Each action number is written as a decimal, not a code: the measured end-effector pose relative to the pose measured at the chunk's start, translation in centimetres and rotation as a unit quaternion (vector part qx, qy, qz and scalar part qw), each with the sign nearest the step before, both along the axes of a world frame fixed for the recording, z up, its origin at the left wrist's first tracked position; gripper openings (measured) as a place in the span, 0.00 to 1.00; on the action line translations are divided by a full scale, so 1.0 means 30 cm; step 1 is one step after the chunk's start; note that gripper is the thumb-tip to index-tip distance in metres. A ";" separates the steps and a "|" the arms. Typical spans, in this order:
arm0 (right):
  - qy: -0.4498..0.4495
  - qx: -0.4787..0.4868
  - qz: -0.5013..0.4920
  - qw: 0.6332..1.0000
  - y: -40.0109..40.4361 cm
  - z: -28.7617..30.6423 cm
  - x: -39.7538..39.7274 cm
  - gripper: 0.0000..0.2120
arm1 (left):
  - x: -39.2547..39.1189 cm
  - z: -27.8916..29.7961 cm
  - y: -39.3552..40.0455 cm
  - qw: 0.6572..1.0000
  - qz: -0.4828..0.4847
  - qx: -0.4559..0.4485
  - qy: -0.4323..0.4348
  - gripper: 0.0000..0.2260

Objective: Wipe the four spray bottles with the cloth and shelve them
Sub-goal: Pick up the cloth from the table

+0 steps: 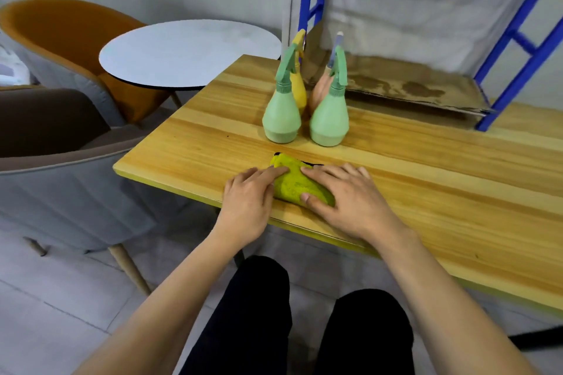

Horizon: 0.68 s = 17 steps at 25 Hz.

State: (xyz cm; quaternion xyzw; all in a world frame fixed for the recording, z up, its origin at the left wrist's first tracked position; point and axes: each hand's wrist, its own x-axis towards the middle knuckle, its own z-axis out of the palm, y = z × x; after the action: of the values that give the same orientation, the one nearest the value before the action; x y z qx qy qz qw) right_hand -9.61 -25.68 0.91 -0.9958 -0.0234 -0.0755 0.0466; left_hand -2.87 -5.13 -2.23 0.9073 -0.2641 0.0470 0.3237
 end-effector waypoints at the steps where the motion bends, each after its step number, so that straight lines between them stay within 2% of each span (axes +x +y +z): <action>1: -0.005 0.002 -0.024 1.000 -0.032 0.005 -0.033 0.30 | -0.006 0.002 -0.046 1.000 -0.019 0.002 0.001 0.22; 6: 0.056 0.081 -0.130 0.987 -0.210 0.054 -0.160 0.30 | -0.014 0.014 -0.304 0.996 -0.067 0.050 0.015 0.20; 8: 0.044 0.100 -0.122 0.987 -0.250 0.072 -0.168 0.29 | -0.001 0.030 -0.379 0.994 -0.084 0.068 0.018 0.20; 11: -0.010 0.118 -0.056 0.991 -0.250 0.044 -0.126 0.29 | 0.038 0.060 -0.416 0.991 -0.114 0.067 0.022 0.18; 14: 0.036 0.185 -0.034 0.981 -0.236 0.002 -0.097 0.28 | 0.062 0.091 -0.388 0.997 -0.066 -0.031 -0.001 0.13; 17: 0.020 0.166 -0.082 0.983 -0.232 -0.036 -0.093 0.27 | 0.099 0.149 -0.392 0.987 0.042 -0.155 -0.026 0.11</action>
State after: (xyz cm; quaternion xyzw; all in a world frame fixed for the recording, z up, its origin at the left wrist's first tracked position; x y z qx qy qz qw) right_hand -12.41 -32.63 -0.17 -0.9741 0.0724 -0.0618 0.2049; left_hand 0.11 -16.87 2.24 0.8548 -0.2236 0.1243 0.4516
